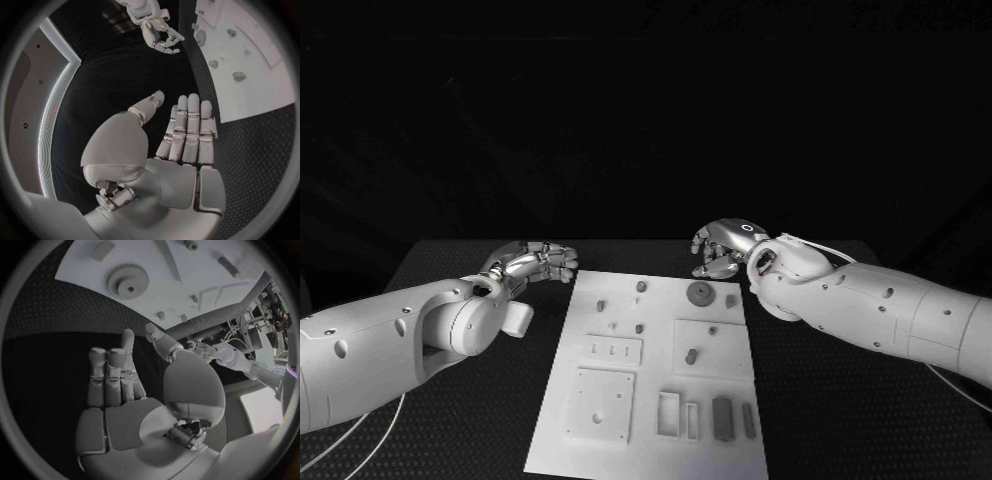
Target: Assemble the parts on the task board
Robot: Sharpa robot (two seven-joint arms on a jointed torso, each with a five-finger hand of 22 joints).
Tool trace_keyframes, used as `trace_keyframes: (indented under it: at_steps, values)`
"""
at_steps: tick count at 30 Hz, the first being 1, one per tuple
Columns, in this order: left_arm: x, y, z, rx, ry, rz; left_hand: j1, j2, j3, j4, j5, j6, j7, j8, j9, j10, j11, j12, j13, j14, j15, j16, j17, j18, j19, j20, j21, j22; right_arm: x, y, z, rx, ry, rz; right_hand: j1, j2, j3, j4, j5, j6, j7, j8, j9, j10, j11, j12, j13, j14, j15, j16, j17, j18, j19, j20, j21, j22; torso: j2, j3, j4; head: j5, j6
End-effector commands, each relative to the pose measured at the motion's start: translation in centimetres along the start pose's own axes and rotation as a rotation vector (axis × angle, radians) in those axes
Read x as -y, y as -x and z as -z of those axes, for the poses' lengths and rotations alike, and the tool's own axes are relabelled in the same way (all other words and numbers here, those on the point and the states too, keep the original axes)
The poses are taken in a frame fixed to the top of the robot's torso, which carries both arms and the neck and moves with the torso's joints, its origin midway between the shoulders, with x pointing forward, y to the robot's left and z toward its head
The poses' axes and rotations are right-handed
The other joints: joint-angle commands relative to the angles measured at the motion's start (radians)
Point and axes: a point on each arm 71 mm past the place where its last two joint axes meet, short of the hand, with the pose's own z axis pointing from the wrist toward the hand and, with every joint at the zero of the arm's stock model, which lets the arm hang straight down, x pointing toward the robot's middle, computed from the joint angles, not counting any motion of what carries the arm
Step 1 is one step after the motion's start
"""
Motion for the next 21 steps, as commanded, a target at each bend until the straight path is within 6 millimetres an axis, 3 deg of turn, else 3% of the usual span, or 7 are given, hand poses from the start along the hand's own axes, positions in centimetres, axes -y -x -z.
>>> trace_keyframes:
  at_steps: [1,6,15,18,21]
  values:
    - [0.2,-0.3,0.0,-0.019,-0.016,-0.001,-0.012,0.0,-0.001,-0.007,0.002,-0.003,0.002,-0.005,0.001,-0.005,0.0,-0.005,0.001,0.002,0.0,0.003,0.001,0.018,-0.006,-0.001,0.002,0.022,0.6,-0.9,0.3,-0.123,0.002,-0.042,-0.004,0.003,-0.023,-0.003,0.011,-0.008,-0.003,-0.016,-0.01,-0.164,0.002,0.317,0.289,-0.017,0.002,0.045,0.031,0.044,-0.006,-0.007,0.017,0.016,0.0,0.0078,-0.01,0.001,0.001]
    - [0.2,-0.2,-0.1,-0.019,-0.015,-0.001,-0.012,0.0,0.0,-0.007,0.002,-0.003,0.001,-0.005,0.001,-0.005,0.0,-0.006,0.001,0.002,0.0,0.003,0.001,0.018,-0.007,-0.001,0.002,0.022,1.0,-1.8,0.5,-0.147,-0.008,-0.044,-0.017,0.007,-0.022,-0.004,0.019,-0.01,0.005,-0.025,-0.016,-0.212,0.004,0.476,0.402,-0.022,0.0,0.103,0.081,0.044,-0.004,-0.015,0.044,0.041,0.001,0.0136,-0.014,0.004,-0.003]
    - [0.1,-0.4,-0.3,-0.023,-0.014,-0.001,-0.013,0.001,0.0,-0.007,0.002,-0.004,0.001,-0.005,0.001,-0.006,0.0,-0.006,0.001,0.001,0.0,0.002,0.001,0.017,-0.007,-0.002,0.003,0.022,1.0,-3.6,0.7,-0.192,-0.019,-0.046,-0.03,0.013,-0.036,-0.004,0.032,-0.017,0.008,-0.033,-0.022,-0.223,0.007,0.649,0.498,-0.026,0.005,0.146,0.139,0.044,0.0,-0.025,0.068,0.065,0.0,0.0091,-0.0065,-0.002,-0.013]
    - [0.1,-0.3,-0.3,-0.022,-0.014,-0.002,-0.013,0.001,0.0,-0.007,0.002,-0.004,0.001,-0.005,0.001,-0.006,0.0,-0.006,0.001,0.001,0.0,0.002,0.001,0.017,-0.007,-0.002,0.003,0.022,1.2,-4.2,0.8,-0.204,-0.023,-0.045,-0.029,0.014,-0.037,-0.003,0.035,-0.018,0.007,-0.034,-0.022,-0.218,0.006,0.685,0.516,-0.022,0.004,0.153,0.15,0.044,0.006,-0.029,0.075,0.07,0.002,0.0112,-0.0055,0.0,-0.015]
    - [0.1,-0.3,-0.3,-0.021,-0.013,-0.002,-0.013,0.001,0.0,-0.007,0.002,-0.004,0.001,-0.005,0.001,-0.006,0.0,-0.006,0.001,0.001,0.0,0.002,0.001,0.017,-0.007,-0.002,0.003,0.022,1.1,-4.5,0.8,-0.205,-0.018,-0.046,-0.03,0.018,-0.036,-0.003,0.039,-0.012,0.008,-0.031,-0.022,-0.217,0.007,0.705,0.525,-0.02,0.004,0.156,0.157,0.044,0.009,-0.032,0.079,0.073,0.002,0.0107,-0.0056,-0.001,-0.018]
